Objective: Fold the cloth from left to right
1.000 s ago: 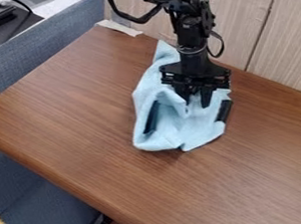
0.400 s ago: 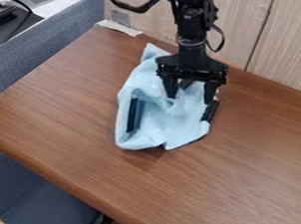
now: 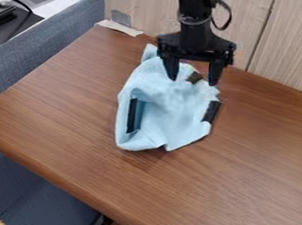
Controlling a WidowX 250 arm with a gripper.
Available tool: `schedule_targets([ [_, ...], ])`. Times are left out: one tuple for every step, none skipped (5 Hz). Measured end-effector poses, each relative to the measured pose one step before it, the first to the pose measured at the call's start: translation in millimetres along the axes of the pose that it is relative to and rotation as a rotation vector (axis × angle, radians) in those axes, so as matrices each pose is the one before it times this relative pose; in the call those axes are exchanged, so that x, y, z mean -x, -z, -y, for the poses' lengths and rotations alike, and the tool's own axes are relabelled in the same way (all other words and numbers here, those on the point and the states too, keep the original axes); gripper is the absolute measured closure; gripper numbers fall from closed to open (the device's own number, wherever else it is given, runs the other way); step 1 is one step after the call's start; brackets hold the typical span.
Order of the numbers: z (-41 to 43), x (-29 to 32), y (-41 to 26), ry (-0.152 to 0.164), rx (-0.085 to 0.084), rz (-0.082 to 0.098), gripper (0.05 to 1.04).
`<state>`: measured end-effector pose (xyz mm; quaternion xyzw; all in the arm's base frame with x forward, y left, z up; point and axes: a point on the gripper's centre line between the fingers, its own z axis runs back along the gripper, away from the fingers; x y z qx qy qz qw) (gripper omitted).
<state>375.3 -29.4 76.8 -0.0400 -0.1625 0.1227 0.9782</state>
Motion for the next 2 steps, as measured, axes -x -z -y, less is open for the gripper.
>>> schedule_targets([
  [2.34,-0.35,-18.11,0.0035,0.0040,0.0422,0.083],
  [-0.83,4.48,-5.14,-0.0060,0.0044,0.0001,0.083],
])
